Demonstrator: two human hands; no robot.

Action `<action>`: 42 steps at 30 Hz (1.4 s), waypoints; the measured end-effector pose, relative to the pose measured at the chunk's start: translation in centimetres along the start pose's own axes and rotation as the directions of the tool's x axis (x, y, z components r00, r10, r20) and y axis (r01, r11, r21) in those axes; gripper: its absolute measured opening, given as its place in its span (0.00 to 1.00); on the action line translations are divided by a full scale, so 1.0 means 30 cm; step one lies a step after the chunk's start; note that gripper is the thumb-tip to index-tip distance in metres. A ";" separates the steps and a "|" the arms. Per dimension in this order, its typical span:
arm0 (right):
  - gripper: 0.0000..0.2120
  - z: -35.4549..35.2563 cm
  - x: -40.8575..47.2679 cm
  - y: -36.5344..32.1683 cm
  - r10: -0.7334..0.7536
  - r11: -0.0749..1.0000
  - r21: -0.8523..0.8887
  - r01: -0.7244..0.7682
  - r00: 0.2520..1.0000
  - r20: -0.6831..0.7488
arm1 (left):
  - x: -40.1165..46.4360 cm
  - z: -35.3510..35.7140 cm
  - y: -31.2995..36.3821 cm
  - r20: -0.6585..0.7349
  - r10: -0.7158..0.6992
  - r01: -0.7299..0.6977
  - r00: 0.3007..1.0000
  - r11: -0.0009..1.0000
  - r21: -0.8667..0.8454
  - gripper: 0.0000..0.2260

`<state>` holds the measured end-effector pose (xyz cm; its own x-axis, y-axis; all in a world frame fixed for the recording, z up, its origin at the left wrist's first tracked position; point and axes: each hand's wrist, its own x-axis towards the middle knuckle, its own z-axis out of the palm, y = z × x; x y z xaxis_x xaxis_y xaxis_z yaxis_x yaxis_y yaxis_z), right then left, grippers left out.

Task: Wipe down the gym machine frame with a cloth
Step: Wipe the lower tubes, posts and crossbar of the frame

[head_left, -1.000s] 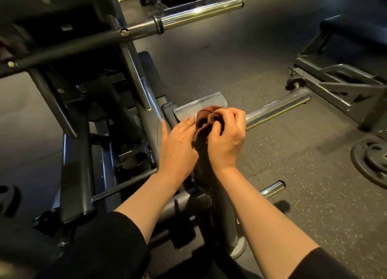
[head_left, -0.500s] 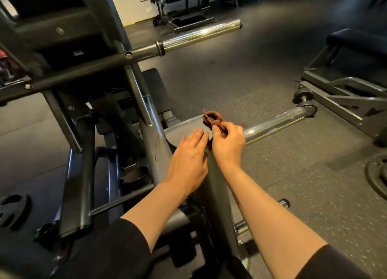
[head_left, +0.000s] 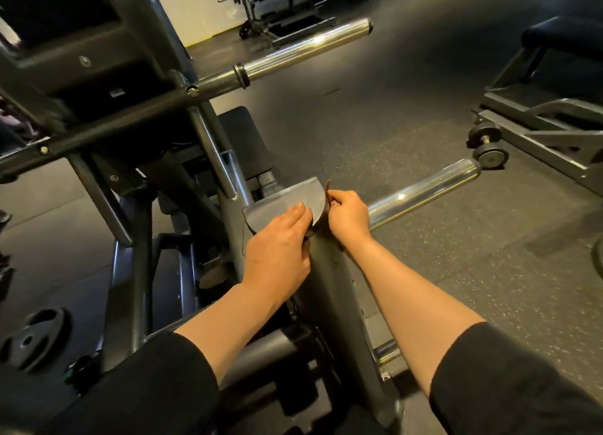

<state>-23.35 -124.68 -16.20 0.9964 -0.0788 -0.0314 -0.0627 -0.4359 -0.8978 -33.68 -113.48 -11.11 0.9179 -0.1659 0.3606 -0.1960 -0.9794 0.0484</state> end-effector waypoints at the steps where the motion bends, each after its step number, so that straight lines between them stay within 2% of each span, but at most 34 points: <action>1: 0.16 0.001 -0.023 -0.007 0.006 1.000 0.008 -0.006 1.000 -0.013 | -0.004 0.000 -0.001 0.013 -0.012 0.012 1.000 1.000 -0.004 0.24; 5: 0.14 0.000 -0.205 -0.011 -0.025 0.997 0.068 0.038 0.982 -0.185 | -0.007 -0.002 0.007 0.016 -0.034 0.035 0.999 0.998 -0.059 0.23; 7: 0.13 0.004 -0.300 -0.013 -0.033 0.986 0.153 0.064 0.981 -0.192 | -0.005 -0.001 0.002 0.036 -0.048 0.052 0.998 0.992 -0.117 0.23; 8: 0.13 -0.001 -0.341 -0.019 -0.034 0.973 0.220 0.073 0.983 -0.179 | -0.017 -0.002 0.001 0.047 -0.073 0.082 0.996 0.975 -0.205 0.22; 11: 0.13 -0.024 -0.435 -0.059 -0.078 0.940 0.316 0.126 0.984 -0.161 | -0.123 -0.002 0.034 -0.081 -0.192 0.113 0.978 0.818 -0.564 0.17; 13: 0.14 -0.023 -0.480 -0.096 -0.126 0.929 0.333 0.164 0.983 -0.133 | -0.203 -0.007 0.068 -0.045 -0.351 0.192 0.935 0.609 -0.769 0.16; 14: 0.15 -0.018 -0.501 -0.114 -0.122 0.917 0.369 0.152 0.987 -0.104 | -0.226 -0.005 0.073 0.030 -0.431 0.260 0.902 0.486 -0.834 0.16; 16: 0.17 -0.008 -0.531 -0.139 -0.052 0.870 0.492 0.034 0.998 0.023 | -0.234 -0.006 0.055 0.184 -0.558 0.388 0.809 0.273 -0.880 0.17; 17: 0.16 -0.006 -0.538 -0.147 -0.027 0.874 0.486 -0.011 0.997 0.072 | -0.229 -0.010 0.037 0.255 -0.601 0.424 0.758 0.156 -0.892 0.16; 18: 0.15 -0.001 -0.538 -0.158 -0.040 0.918 0.397 0.009 0.997 0.071 | -0.229 -0.008 0.006 0.326 -0.637 0.438 0.699 0.020 -0.899 0.14; 19: 0.14 -0.012 -0.528 -0.158 -0.092 0.964 0.250 0.088 0.996 0.007 | -0.221 -0.010 -0.006 0.381 -0.670 0.447 0.637 -0.082 -0.891 0.12; 20: 0.13 -0.016 -0.510 -0.164 -0.190 0.979 0.059 0.196 0.978 -0.082 | -0.217 -0.011 -0.028 0.422 -0.714 0.447 0.559 -0.170 -0.878 0.12; 21: 0.14 -0.018 -0.481 -0.174 -0.312 0.948 -0.112 0.298 0.940 -0.139 | -0.208 -0.013 -0.053 0.437 -0.765 0.432 0.474 -0.231 -0.872 0.11; 22: 0.16 -0.009 -0.448 -0.186 -0.393 0.898 -0.255 0.358 0.914 -0.098 | -0.202 -0.010 -0.085 0.452 -0.805 0.401 0.385 -0.295 -0.867 0.11; 23: 0.19 -0.005 -0.417 -0.193 -0.415 0.850 -0.354 0.391 0.910 0.007 | -0.189 -0.009 -0.108 0.457 -0.829 0.364 0.321 -0.338 -0.868 0.10; 24: 0.22 0.006 -0.394 -0.190 -0.405 0.797 -0.433 0.420 0.905 0.133 | -0.176 0.000 -0.133 0.466 -0.832 0.333 0.300 -0.367 -0.869 0.11; 25: 0.24 0.017 -0.378 -0.175 -0.393 0.747 -0.491 0.449 0.893 0.220 | -0.161 0.010 -0.148 0.474 -0.813 0.315 0.337 -0.377 -0.871 0.14; 27: 0.28 0.039 -0.373 -0.146 -0.393 0.714 -0.519 0.470 0.883 0.258 | -0.143 0.032 -0.138 0.509 -0.712 0.309 0.484 -0.405 -0.861 0.20; 29: 0.29 0.047 -0.379 -0.141 -0.387 0.735 -0.508 0.450 0.893 0.230 | -0.139 0.054 -0.095 0.490 -0.661 0.337 0.569 -0.356 -0.872 0.25; 31: 0.29 0.049 -0.380 -0.145 -0.381 0.734 -0.519 0.437 0.899 0.217 | -0.153 0.097 -0.048 0.423 -0.690 0.353 0.588 -0.251 -0.901 0.27; 33: 0.28 0.046 -0.381 -0.148 -0.377 0.716 -0.545 0.436 0.899 0.224 | -0.183 0.149 -0.023 0.431 -0.697 0.379 0.573 -0.240 -0.894 0.28; 37: 0.29 0.040 -0.392 -0.156 -0.378 0.684 -0.578 0.446 0.894 0.243 | -0.244 0.225 -0.019 0.650 -0.612 0.467 0.451 -0.459 -0.756 0.24; 39: 0.29 0.036 -0.390 -0.159 -0.376 0.675 -0.585 0.450 0.892 0.252 | -0.242 0.235 -0.033 0.717 -0.575 0.500 0.393 -0.521 -0.692 0.24; 40: 0.29 0.035 -0.387 -0.159 -0.379 0.669 -0.589 0.453 0.890 0.254 | -0.228 0.229 -0.046 0.701 -0.584 0.497 0.408 -0.502 -0.708 0.23; 42: 0.29 0.031 -0.382 -0.156 -0.378 0.654 -0.604 0.455 0.889 0.259 | -0.185 0.195 -0.065 0.551 -0.660 0.458 0.510 -0.334 -0.824 0.23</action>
<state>-34.43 -120.90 -12.04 0.9240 0.3271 0.1979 0.3774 -0.8628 -0.3364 -36.36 -111.31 -18.65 0.7881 0.4982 -0.3615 0.2018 0.3457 0.9164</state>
